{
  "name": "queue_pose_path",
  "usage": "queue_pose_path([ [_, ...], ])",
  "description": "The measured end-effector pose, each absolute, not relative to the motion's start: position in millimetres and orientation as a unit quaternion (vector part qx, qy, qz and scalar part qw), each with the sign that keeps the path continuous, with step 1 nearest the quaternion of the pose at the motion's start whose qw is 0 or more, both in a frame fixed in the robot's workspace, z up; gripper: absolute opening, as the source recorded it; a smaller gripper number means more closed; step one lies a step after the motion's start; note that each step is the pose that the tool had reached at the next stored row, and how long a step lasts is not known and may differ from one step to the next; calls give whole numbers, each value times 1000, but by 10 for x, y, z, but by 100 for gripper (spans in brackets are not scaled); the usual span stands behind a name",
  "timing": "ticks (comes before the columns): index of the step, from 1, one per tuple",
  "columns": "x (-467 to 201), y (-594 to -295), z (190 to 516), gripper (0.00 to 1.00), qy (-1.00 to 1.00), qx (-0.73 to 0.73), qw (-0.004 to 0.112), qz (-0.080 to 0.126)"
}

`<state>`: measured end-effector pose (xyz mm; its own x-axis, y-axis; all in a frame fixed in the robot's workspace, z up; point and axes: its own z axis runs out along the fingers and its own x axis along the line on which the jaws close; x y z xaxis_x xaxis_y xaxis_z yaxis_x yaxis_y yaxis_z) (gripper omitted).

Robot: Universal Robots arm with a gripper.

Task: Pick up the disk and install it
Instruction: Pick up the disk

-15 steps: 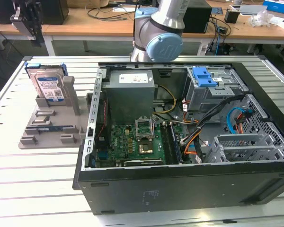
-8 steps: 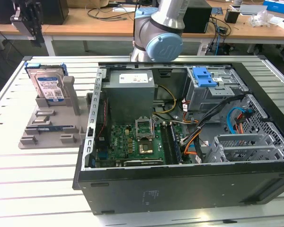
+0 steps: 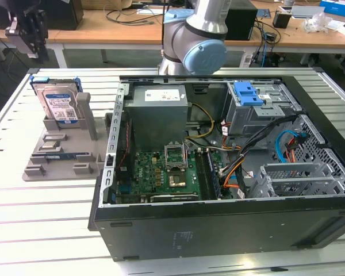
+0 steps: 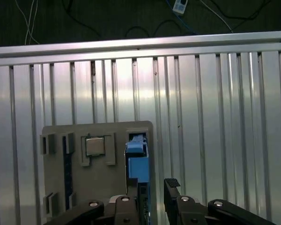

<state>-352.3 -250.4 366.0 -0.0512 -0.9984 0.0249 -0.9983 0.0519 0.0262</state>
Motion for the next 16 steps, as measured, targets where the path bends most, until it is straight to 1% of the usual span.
queue_pose_path([
  [2, -3522, -2604, 3652, 36, -725, 689, 19, 0],
  [6, -3522, -2607, 3652, 37, -725, 688, 19, 0],
  [7, -3523, -2608, 3652, 43, -725, 688, 19, 0],
  [8, -3523, -2608, 3653, 43, -725, 688, 19, 0],
  [9, -3523, -2609, 3653, 49, -725, 688, 19, 0],
  [16, -3523, -2601, 3507, 49, -714, 699, 19, 0],
])
